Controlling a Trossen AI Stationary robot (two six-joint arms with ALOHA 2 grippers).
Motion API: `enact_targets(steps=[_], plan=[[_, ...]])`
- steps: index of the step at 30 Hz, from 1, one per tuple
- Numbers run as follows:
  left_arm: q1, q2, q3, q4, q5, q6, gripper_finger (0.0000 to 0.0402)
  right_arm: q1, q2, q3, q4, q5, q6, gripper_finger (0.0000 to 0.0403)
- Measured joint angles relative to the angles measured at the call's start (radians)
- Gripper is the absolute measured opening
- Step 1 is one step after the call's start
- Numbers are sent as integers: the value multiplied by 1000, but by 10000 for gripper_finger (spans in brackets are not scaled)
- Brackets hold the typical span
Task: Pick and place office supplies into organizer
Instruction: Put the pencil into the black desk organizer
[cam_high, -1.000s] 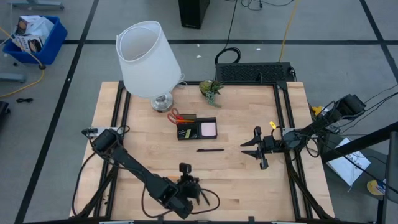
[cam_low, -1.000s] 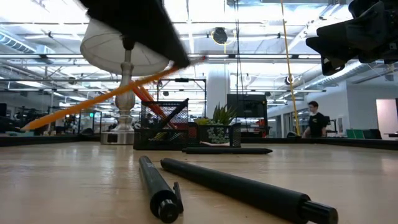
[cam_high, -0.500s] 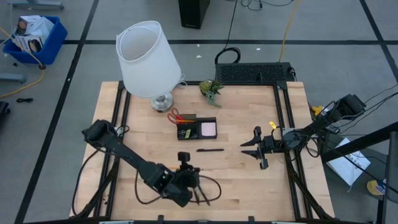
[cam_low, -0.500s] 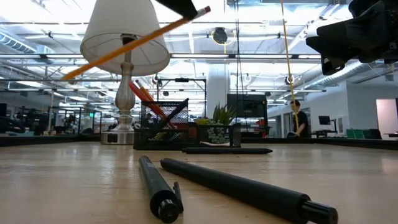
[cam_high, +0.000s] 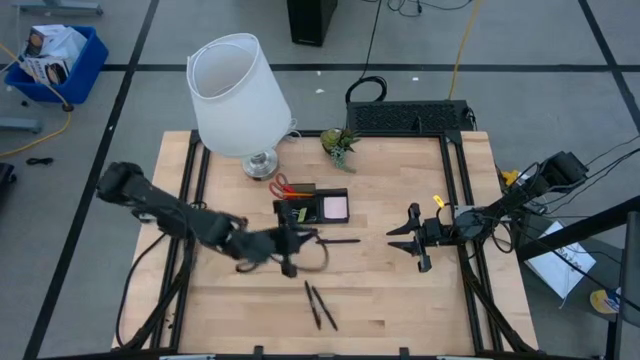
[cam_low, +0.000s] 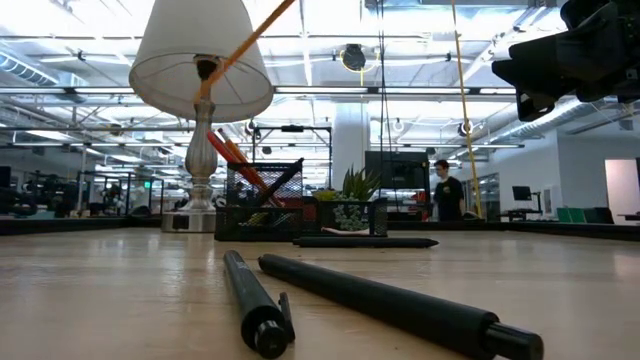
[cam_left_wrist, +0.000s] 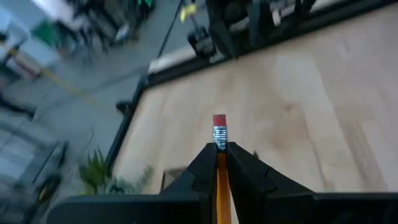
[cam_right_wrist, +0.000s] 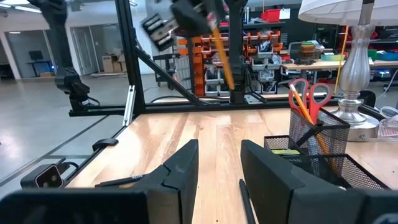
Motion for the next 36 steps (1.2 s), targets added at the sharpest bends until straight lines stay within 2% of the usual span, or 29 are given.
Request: enact_targets(steps=[4,7,14,20,29,32,36], plan=[[94,-114,-208,336,125,179,35,0,0,0,0,0,0,116],[173,-161,-330,551,240,250,35,0,0,0,0,0,0,116],[322,-210,-475,781,394,301,35,0,0,0,0,0,0,116],[436,-209,-532,874,533,327,35,0,0,0,-1,0,0,116],[569,-189,-573,912,707,252,35,0,0,0,-1,0,0,116],[605,-191,-586,943,798,214,35,0,0,0,-1,0,0,116],[627,-190,-611,940,820,205,35,0,0,0,0,0,0,116]])
